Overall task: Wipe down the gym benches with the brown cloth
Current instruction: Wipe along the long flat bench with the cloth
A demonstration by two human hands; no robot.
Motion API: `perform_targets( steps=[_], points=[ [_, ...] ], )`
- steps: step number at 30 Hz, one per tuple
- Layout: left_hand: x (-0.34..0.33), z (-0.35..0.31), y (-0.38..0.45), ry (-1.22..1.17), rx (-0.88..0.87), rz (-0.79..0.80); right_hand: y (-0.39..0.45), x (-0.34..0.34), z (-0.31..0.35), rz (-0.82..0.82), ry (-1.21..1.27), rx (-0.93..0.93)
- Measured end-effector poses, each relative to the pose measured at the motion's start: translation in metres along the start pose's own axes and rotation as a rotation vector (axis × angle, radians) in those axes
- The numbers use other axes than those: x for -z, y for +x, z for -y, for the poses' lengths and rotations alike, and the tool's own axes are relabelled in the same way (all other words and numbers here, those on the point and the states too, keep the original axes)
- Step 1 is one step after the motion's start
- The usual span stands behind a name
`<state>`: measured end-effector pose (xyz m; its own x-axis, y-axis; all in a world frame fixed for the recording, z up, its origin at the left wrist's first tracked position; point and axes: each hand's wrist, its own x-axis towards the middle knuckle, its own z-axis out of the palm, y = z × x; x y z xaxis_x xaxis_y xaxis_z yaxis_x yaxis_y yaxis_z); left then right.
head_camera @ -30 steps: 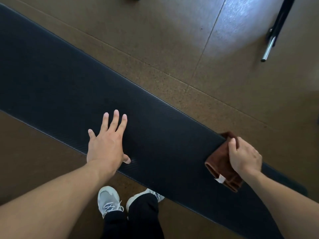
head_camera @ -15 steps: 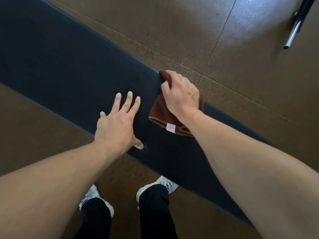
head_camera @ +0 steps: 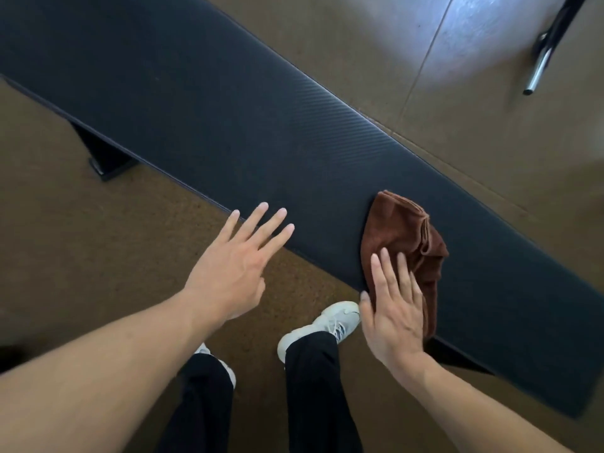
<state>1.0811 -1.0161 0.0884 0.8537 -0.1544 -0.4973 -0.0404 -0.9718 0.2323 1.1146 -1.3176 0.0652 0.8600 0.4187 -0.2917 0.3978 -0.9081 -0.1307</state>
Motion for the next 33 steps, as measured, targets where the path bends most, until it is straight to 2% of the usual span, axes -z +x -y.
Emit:
perform_targets(
  steps=[3,6,8,10,12,16,21,23,28,31,33],
  points=[
    [-0.003,0.026,-0.015,0.017,0.035,-0.043,0.036,0.004,0.054,0.032,0.032,0.102],
    [0.001,0.059,-0.029,-0.085,0.291,-0.135,0.091,0.016,0.125,0.075,0.071,0.344],
    [0.001,0.087,-0.042,-0.136,0.408,-0.134,0.137,0.021,0.172,0.132,0.042,0.509],
    [-0.001,0.11,-0.057,-0.12,0.406,-0.102,0.178,0.023,0.21,0.125,-0.032,0.612],
    [-0.002,0.127,-0.073,-0.122,0.369,-0.07,0.203,0.024,0.233,0.107,-0.09,0.624],
    [0.004,0.151,-0.085,-0.085,0.307,-0.026,0.195,0.024,0.233,0.098,-0.038,0.458],
    [0.035,0.172,-0.062,-0.115,0.238,-0.09,0.127,0.018,0.173,0.064,0.12,-0.299],
    [0.049,0.175,-0.045,-0.109,0.213,-0.07,0.124,0.02,0.16,0.087,0.138,-0.458],
    [0.08,0.188,0.009,-0.069,0.188,-0.077,0.168,0.021,0.166,0.058,0.128,-0.578],
    [0.104,0.216,0.051,-0.065,0.258,-0.085,0.209,0.029,0.164,0.02,0.128,-0.538],
    [0.114,0.229,0.07,-0.042,0.29,-0.025,0.246,0.04,0.166,0.008,0.129,-0.495]
  ],
)
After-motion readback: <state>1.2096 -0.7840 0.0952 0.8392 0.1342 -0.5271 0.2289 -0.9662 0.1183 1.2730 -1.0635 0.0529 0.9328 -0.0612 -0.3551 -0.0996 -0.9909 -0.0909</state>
